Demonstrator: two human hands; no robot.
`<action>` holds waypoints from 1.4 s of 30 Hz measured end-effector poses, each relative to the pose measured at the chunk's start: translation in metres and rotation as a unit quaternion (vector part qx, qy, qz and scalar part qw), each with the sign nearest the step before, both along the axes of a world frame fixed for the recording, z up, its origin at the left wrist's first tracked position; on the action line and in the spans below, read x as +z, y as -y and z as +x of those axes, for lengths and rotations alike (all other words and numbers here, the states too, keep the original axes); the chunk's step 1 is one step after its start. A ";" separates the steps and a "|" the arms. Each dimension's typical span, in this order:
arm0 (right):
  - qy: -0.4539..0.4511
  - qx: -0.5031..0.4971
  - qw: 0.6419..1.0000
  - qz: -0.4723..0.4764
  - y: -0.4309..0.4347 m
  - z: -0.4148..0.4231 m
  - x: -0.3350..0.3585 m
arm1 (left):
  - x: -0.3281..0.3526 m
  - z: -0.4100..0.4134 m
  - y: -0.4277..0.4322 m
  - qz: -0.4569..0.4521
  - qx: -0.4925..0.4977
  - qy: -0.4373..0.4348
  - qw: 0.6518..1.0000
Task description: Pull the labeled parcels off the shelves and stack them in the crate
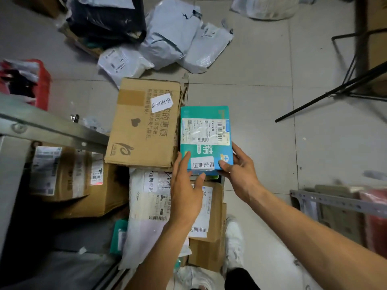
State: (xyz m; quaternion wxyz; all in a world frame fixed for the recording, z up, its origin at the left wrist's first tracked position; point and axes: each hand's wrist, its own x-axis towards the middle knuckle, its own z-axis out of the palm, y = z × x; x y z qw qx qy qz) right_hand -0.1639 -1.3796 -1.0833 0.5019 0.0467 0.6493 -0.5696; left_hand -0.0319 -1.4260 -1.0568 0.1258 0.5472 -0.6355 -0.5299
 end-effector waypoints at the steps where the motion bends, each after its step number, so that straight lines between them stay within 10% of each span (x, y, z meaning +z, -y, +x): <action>1: 0.002 0.003 1.000 0.005 -0.001 -0.001 -0.001 | 0.000 0.001 -0.001 -0.004 -0.011 0.010 1.000; 23: -0.205 0.269 0.927 0.164 -0.013 -0.027 0.079 | 0.052 -0.008 0.010 -0.083 -0.150 0.155 0.973; 42: -0.422 0.626 0.633 0.171 0.005 -0.048 0.287 | 0.261 -0.017 0.051 -0.180 -0.318 0.339 0.867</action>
